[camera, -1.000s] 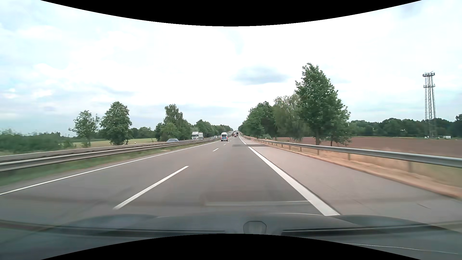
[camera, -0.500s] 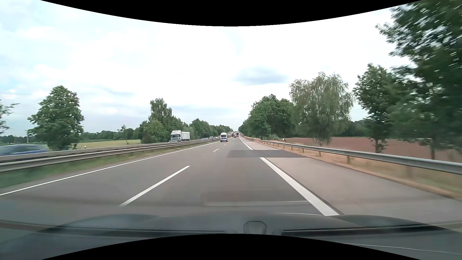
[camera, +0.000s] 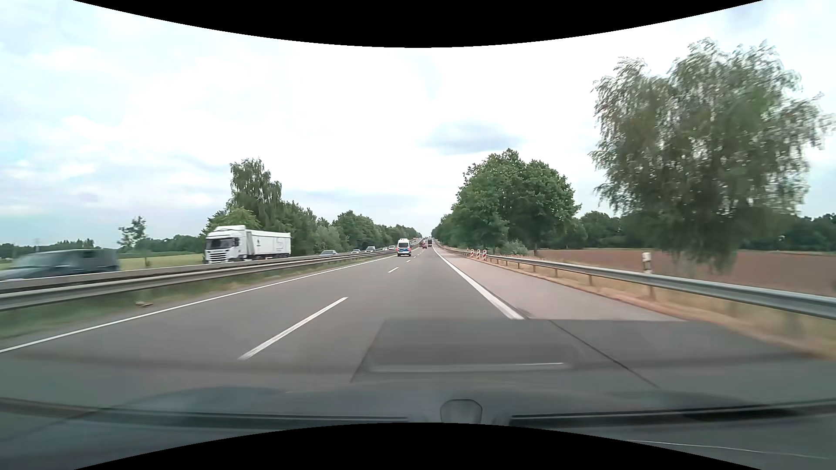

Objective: Follow the waypoints while adhering to traffic rules and regulations

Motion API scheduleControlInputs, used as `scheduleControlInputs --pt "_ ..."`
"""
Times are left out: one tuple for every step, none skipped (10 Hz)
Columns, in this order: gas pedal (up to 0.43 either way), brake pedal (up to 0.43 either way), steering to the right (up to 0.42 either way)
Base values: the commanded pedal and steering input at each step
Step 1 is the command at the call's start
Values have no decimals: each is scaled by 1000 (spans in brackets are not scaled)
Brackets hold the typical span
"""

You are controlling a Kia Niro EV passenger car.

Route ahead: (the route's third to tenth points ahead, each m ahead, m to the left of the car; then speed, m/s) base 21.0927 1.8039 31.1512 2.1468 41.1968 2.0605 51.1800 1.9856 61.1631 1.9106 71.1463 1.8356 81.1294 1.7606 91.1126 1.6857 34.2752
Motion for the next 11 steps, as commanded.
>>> scheduleControlInputs --pt "0 159 -3" --pt "0 189 -3" --pt "0 220 -3" --pt "0 232 -3" --pt "0 238 -3" --pt "0 232 -3" --pt "0 238 -3" --pt "0 232 -3" --pt "0 238 -3" --pt "0 238 -3" --pt "0 232 -3"
